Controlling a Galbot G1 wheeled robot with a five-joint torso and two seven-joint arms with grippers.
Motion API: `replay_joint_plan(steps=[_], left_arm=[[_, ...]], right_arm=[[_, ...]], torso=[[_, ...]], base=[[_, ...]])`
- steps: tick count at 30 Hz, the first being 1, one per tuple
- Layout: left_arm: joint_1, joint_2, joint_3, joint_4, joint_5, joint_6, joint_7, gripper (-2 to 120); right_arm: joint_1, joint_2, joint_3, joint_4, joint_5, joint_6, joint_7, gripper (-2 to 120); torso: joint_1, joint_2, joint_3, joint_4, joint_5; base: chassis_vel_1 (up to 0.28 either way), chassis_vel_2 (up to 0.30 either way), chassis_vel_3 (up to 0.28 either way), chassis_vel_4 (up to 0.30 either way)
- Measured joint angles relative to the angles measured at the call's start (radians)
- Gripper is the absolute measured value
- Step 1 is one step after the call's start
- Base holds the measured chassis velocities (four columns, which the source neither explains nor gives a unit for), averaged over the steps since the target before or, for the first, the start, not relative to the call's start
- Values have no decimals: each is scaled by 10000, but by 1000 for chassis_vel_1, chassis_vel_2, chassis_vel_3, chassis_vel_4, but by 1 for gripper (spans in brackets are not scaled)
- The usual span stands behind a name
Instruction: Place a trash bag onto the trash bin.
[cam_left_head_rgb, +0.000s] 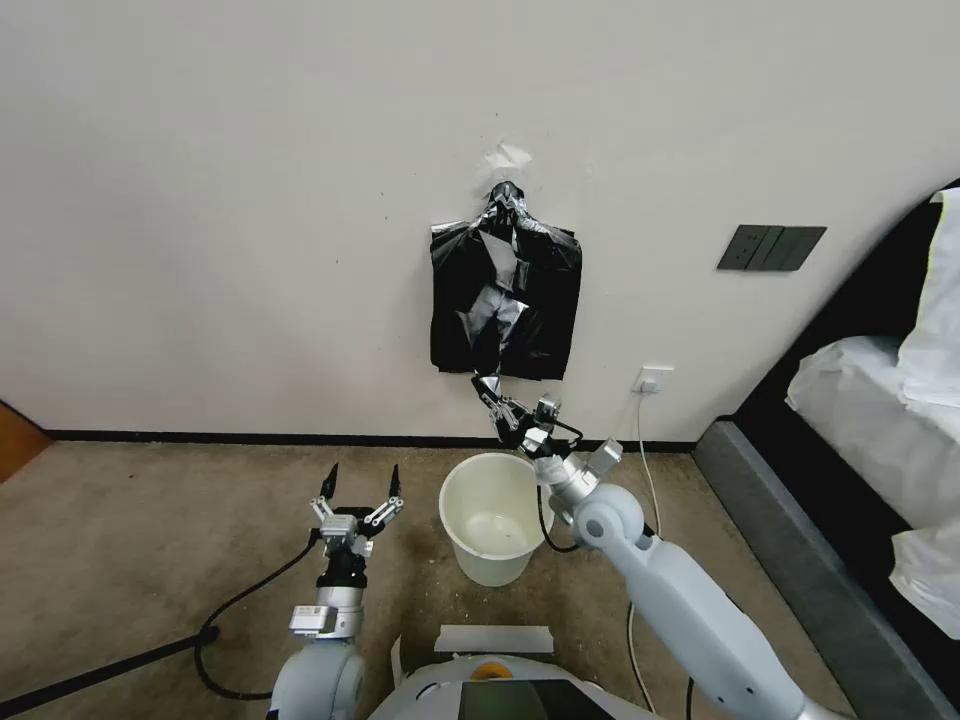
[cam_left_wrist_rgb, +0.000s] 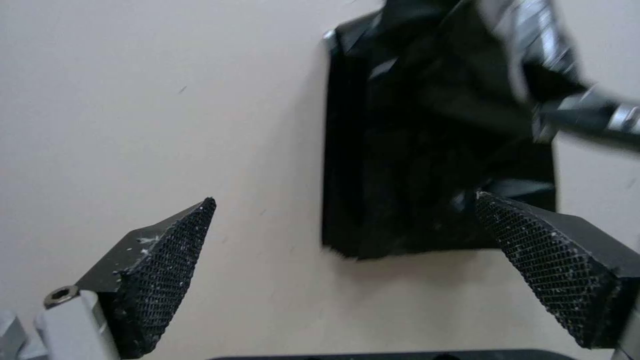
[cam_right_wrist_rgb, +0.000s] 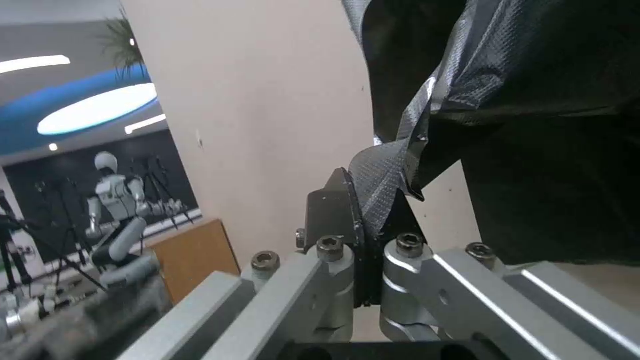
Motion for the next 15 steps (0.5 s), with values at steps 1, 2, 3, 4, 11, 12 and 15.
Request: replay_joint_plan(steps=[1,2,3,4,11,12,15], left_arm=[[-177,508,-22,-195,-282,153,3,100],[-177,508,-22,-195,-282,153,3,100],[-375,1143,-140,-474,-778,387,0,100],[-545,1618,-220,-694,-1235,577,-2,100],[-2270,4214,-193,-1152,-3387,1450,-228,100],[-2910,4647,36,-1091,-3741,1622,-347,100],[-4059,5106,693,-904,-4166,1897,-549,100]], right_arm=[[-20,-30,-45,16,-110,-2,25,0],[-20,-30,-45,16,-110,-2,25,0],[-6,-68,-185,16,-256,-11,76,0],[1,-90,-274,16,-369,-12,110,0],[-78,-142,-437,53,-932,-38,262,0],[-102,-125,-450,75,-989,-47,287,0],[-151,-117,-449,88,-1134,-51,295,0]], torso=[[0,0,0,-2,-2],[0,0,0,-2,-2],[0,0,0,-4,-2],[0,0,0,8,-1],[0,0,1,0,0],[0,0,0,1,0],[1,-1,0,0,1]], base=[[0,0,0,0],[0,0,0,0],[0,0,0,0],[0,0,0,0],[0,0,0,0],[0,0,0,0],[0,0,0,0]])
